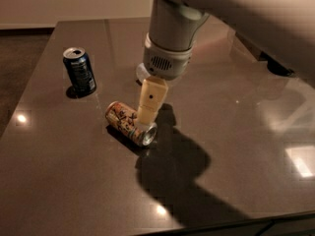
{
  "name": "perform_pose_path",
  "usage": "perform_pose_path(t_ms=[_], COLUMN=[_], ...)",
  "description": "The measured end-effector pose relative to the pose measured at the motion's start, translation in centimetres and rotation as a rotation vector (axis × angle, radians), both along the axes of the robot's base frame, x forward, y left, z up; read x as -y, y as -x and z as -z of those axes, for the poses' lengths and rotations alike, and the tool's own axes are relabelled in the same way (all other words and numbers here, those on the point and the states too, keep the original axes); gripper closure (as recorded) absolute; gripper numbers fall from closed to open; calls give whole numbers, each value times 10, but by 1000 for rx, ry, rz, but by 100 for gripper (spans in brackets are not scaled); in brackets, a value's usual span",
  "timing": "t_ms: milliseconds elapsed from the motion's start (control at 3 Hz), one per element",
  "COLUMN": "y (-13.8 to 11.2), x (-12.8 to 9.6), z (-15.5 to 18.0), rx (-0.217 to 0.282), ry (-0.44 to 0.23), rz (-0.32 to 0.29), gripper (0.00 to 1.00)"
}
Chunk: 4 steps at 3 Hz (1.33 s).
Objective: Place orange can upright
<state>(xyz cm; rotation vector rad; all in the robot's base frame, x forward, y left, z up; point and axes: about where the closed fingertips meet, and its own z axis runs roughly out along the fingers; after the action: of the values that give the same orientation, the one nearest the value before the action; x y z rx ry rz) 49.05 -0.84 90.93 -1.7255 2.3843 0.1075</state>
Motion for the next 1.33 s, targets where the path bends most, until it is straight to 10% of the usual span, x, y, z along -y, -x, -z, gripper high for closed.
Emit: perform_pose_path(t_ms=[1000,1333], y=[3,2], x=[-71,-73], z=[45,52], rx=[-85,-106], ry=[73,87], rz=[-45,-29], gripper=[0,17])
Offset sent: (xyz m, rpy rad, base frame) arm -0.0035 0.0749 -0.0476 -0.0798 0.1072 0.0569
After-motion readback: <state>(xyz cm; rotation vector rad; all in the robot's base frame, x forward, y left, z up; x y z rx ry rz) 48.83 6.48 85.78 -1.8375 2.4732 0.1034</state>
